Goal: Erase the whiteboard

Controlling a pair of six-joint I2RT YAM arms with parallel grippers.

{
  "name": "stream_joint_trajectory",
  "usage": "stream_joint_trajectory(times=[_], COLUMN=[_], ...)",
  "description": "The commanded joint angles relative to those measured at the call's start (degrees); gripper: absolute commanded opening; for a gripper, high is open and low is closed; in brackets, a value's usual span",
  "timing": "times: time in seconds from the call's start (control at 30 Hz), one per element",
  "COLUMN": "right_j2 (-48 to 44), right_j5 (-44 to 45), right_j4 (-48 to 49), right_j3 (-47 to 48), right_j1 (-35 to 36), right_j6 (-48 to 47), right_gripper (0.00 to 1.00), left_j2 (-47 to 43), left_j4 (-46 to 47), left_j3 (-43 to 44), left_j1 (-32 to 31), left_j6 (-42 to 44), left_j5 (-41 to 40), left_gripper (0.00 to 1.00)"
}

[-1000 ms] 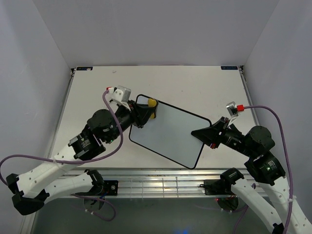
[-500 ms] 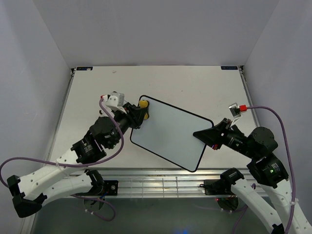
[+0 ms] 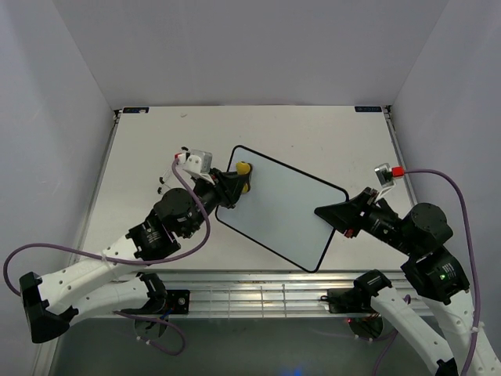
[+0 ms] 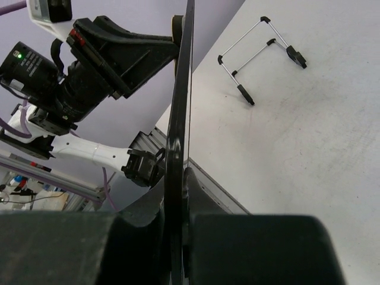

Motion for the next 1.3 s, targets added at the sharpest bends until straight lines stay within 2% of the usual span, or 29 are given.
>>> stream_joint_trajectory(times=[0.0, 0.2, 0.27, 0.4, 0.6, 0.67, 0.73, 0.8, 0.87, 1.0, 1.1, 1.13, 1.2, 1.23, 1.27], right_j2=[-0.7, -0.34, -0.52, -1.31, -1.93, -1.75, -1.23, -0.7, 0.09, 0.88, 1.68, 2.2, 2.99, 3.78, 4.13], right_j5=[-7.25, -6.99, -5.68, -4.09, -5.41, -5.41, -6.02, -8.39, -9.36, -7.96, -6.38, -5.33, 3.26, 9.12, 12.23], right_j4=[17.23, 17.51, 16.11, 11.97, 12.06, 12.32, 13.54, 18.89, 21.01, 21.28, 20.94, 18.85, 11.48, 5.35, 3.38], right_j3=[3.47, 3.64, 4.17, 5.66, 7.42, 7.95, 7.6, 5.06, 3.91, 3.29, 4.34, 5.74, 8.81, 11.53, 12.34], right_j1=[0.76, 0.76, 0.76, 0.76, 0.76, 0.76, 0.76, 0.76, 0.76, 0.76, 0.76, 0.76, 0.76, 0.76, 0.76], right_j6=[5.1, 4.93, 3.79, 0.54, 0.53, 0.79, 2.45, 4.56, 5.8, 5.11, 3.09, 1.95, -1.3, -5.23, -7.36], right_gripper=[0.08, 0.08, 0.08, 0.08, 0.08, 0.08, 0.08, 0.08, 0.08, 0.08, 0.08, 0.08, 0.08, 0.08, 0.08], left_j2=[3.09, 8.62, 8.63, 7.93, 3.89, 3.88, 3.88, 4.32, 5.37, 9.05, 10.82, 10.74, 10.13, 10.04, 10.04], left_j4=[4.34, 5.14, 2.97, -3.89, -3.21, -2.85, 1.69, 4.34, 5.14, 6.28, 6.37, 6.29, 5.76, 0.8, -1.95], left_j3=[-2.44, 0.02, 0.11, 2.48, -1.29, -2.0, -3.39, -4.11, -3.15, -1.39, -1.12, -1.47, -2.17, -1.39, -0.6], left_j1=[-3.16, -6.69, -6.6, -1.79, 10.96, 11.07, 11.07, 10.37, 8.44, -4.36, -8.86, -9.75, -9.59, -8.63, -7.06], left_j6=[-0.68, 0.46, 0.11, 0.02, -1.12, -1.03, -1.47, -2.0, -2.62, -1.47, -4.37, -4.9, -6.39, -7.44, -8.41], left_j5=[6.64, 5.26, -0.88, -5.47, 4.89, 7.43, 10.86, 15.35, 15.27, 8.08, 8.15, 7.54, 7.63, 4.84, 4.72], left_gripper=[0.0, 0.0, 0.0, 0.0, 0.0, 0.0, 0.0, 0.0, 0.0, 0.0, 0.0, 0.0, 0.0, 0.0, 0.0])
